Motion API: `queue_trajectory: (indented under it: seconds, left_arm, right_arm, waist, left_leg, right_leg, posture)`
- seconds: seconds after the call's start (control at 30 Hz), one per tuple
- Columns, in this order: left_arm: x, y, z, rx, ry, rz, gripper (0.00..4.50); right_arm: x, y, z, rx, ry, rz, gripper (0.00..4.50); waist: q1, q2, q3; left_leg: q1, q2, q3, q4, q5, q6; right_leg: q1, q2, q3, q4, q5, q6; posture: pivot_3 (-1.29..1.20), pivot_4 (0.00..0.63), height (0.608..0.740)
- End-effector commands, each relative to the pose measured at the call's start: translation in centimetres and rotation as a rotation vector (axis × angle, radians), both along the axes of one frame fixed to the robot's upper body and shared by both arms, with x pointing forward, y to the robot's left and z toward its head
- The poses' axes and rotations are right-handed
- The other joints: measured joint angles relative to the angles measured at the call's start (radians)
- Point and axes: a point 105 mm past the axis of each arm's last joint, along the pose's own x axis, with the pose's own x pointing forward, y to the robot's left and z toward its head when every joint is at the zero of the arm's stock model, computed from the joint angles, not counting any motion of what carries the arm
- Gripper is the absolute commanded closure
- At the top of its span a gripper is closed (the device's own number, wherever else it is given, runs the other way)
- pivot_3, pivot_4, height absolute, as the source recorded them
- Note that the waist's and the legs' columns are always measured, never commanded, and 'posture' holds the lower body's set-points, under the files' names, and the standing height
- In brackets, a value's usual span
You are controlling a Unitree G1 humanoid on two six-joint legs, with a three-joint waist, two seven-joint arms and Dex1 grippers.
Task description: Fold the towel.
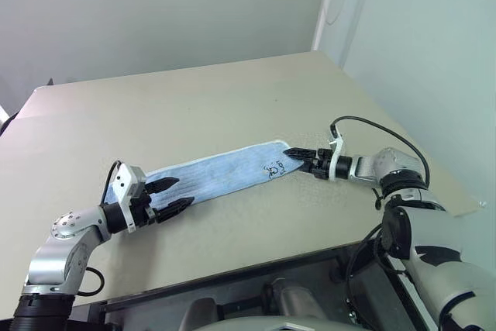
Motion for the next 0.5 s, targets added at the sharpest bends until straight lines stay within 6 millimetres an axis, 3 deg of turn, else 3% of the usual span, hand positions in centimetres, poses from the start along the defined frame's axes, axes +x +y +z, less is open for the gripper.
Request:
queue_trajectory:
  seconds: [0.03,0.23,0.5]
  left_arm:
    - [0.4,0.8,1.4,0.022,-0.063,0.026,0.59]
    - [0.4,1.3,0.9,0.028,-0.053,0.051,0.59]
    - [0.5,3.0,0.8,0.039,-0.035,0.117,0.59]
  right_arm:
    - [0.0,1.5,1.5,0.036,-0.017,0.077,2.35]
    - [0.6,-0.1,2.9,0.083,-0.045,0.018,4.47]
    - [-0.3,-6.1,4.0,-0.017,-0.072,-0.042,4.47]
  waist:
    - [0.001,0.000,0.000]
    - [0.002,0.000,0.000]
    - [0.007,0.000,0.000]
  left_leg:
    - [0.000,0.000,0.000,-0.001,0.000,0.000]
    - [-0.003,-0.001,0.001,-0.002,-0.001,0.003]
    - [-0.005,-0.005,0.002,-0.002,-0.002,0.004]
  right_leg:
    - [0.000,0.000,0.000,0.000,0.000,0.001]
    - [-0.004,0.000,0.004,0.001,0.002,0.003]
    - [-0.005,0.000,0.010,-0.001,0.001,0.002]
  posture:
    - [0.00,0.000,0.740]
    - [0.00,0.000,0.740]
    - [0.00,0.000,0.740]
